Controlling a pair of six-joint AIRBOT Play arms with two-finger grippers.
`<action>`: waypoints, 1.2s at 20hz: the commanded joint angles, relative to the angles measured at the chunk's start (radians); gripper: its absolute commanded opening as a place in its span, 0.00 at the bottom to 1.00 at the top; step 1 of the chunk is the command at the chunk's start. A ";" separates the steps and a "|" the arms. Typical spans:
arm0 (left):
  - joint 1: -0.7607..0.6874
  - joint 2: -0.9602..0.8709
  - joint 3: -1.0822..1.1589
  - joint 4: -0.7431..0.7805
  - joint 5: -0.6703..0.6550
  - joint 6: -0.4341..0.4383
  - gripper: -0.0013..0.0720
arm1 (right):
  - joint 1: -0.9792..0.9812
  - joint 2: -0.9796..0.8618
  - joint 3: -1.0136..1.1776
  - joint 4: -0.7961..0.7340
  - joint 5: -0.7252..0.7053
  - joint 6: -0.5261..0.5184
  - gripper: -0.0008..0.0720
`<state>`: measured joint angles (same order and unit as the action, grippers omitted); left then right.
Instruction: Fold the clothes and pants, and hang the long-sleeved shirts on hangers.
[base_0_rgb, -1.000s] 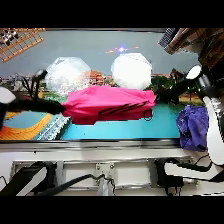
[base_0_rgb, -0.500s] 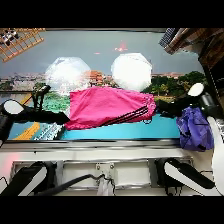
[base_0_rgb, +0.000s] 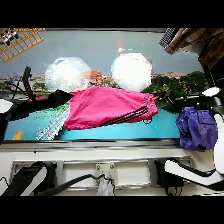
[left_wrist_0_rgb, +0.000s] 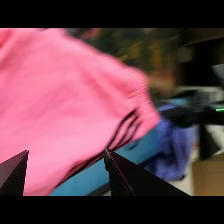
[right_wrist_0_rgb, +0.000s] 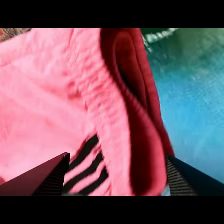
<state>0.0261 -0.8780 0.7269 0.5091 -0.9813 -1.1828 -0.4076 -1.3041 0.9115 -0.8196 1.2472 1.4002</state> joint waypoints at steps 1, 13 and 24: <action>-0.084 0.003 0.002 -0.105 0.047 0.024 0.67 | -0.016 -0.103 0.000 0.078 -0.019 -0.120 0.98; -0.274 -0.079 0.002 -0.093 0.204 0.023 0.67 | 0.137 -0.206 -0.097 0.080 -0.099 -0.165 0.97; -0.345 -0.270 0.018 -0.063 0.280 0.075 0.07 | 0.208 -0.108 -0.097 0.130 -0.056 -0.056 0.06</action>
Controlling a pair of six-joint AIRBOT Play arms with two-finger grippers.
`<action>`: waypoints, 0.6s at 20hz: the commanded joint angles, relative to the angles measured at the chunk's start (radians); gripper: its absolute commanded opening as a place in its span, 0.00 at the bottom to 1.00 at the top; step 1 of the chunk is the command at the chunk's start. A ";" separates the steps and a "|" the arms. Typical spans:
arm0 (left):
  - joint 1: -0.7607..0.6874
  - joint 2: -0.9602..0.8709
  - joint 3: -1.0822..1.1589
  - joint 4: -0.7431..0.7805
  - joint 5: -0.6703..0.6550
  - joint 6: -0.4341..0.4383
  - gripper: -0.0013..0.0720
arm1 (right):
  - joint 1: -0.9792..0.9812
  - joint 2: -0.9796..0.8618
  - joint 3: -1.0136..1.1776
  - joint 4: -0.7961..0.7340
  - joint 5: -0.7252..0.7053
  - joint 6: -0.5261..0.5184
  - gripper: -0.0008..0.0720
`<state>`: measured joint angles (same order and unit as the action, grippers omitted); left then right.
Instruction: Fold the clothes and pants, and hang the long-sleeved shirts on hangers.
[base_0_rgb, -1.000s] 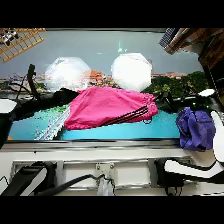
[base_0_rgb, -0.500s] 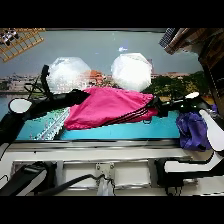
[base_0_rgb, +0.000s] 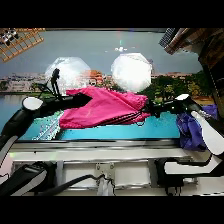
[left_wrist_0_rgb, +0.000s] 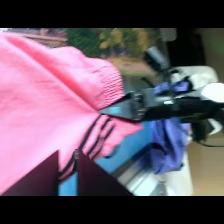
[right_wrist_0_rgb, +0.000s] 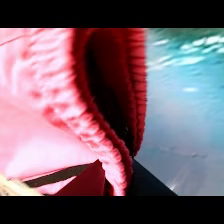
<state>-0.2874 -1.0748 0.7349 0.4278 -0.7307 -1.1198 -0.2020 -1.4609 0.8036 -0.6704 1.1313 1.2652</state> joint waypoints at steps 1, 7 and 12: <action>-0.058 -0.109 0.023 0.016 0.037 0.013 0.02 | 0.002 0.080 0.025 -0.052 0.080 0.126 0.06; -0.356 -0.281 0.055 -0.159 0.328 -0.051 0.02 | 0.002 0.224 0.175 -0.209 0.256 0.378 0.06; -0.544 -0.477 0.167 -0.292 0.321 -0.084 0.02 | 0.003 0.287 0.359 -0.291 0.430 0.455 0.06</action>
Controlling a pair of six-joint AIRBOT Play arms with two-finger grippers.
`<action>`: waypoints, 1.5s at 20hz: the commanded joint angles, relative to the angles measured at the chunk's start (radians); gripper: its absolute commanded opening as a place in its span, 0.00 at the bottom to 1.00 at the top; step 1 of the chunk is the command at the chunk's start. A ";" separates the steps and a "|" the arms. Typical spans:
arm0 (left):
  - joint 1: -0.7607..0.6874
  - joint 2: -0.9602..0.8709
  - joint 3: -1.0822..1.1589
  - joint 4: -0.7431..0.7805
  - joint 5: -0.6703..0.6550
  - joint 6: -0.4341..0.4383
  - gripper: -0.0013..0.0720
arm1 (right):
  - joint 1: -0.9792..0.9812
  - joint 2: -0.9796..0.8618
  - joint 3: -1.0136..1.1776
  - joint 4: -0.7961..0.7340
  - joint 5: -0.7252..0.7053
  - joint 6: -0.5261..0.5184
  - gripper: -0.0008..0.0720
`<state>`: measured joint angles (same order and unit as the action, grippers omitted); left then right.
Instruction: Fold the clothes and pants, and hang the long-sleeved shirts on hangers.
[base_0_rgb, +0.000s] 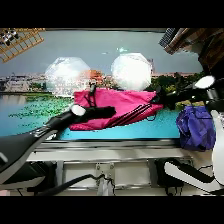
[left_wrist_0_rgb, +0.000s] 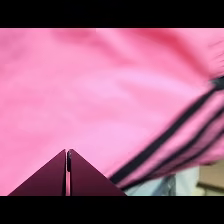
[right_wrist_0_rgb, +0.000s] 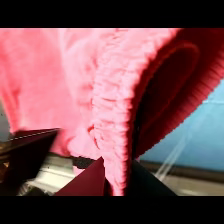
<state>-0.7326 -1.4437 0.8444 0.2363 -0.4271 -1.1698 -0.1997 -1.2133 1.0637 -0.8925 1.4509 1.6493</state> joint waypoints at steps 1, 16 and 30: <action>-0.112 -0.151 0.077 -0.166 -0.010 -0.060 0.02 | 0.001 0.047 0.141 -0.098 0.139 0.080 0.06; 0.082 -0.294 0.216 -0.455 -0.530 0.245 0.02 | 0.021 0.071 0.317 -0.256 0.269 0.084 0.06; 0.884 0.396 0.212 0.618 -0.638 -0.248 0.02 | 0.924 -0.156 0.317 -0.553 -0.127 0.254 0.06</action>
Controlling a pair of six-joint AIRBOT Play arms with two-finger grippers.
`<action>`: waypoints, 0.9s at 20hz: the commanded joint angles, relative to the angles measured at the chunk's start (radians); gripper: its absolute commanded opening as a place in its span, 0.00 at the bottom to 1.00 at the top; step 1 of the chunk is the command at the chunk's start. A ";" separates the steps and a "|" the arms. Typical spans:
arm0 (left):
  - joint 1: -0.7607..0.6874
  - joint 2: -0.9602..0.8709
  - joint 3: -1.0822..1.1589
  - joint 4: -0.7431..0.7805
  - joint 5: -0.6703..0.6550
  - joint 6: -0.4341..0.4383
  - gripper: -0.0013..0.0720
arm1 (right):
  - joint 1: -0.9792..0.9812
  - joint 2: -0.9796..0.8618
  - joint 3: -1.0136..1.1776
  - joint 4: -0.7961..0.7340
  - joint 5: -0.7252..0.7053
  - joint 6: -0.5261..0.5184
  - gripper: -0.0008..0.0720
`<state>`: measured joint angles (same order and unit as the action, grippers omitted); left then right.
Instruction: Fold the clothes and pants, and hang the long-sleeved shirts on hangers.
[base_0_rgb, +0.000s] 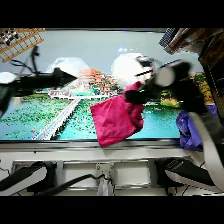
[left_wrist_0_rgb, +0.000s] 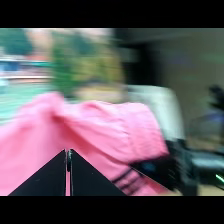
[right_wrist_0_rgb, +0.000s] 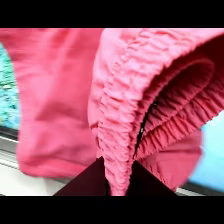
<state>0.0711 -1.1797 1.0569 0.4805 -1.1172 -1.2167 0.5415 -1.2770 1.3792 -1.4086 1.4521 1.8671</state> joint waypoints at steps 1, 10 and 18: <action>0.089 0.165 0.000 0.444 0.053 -0.245 0.02 | 0.237 -0.132 0.001 -0.045 -0.142 0.036 0.06; 0.091 0.241 0.000 0.530 0.035 -0.325 0.02 | 0.428 -0.161 -0.004 -0.221 0.022 -0.026 0.63; 0.085 0.241 0.000 0.529 -0.016 -0.325 0.03 | -0.220 -0.061 -0.069 0.008 -0.162 -0.256 0.78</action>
<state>0.1596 -0.9398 1.0565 1.0050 -1.1152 -1.5398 0.5659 -1.3464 1.3502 -1.6291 1.3727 1.7599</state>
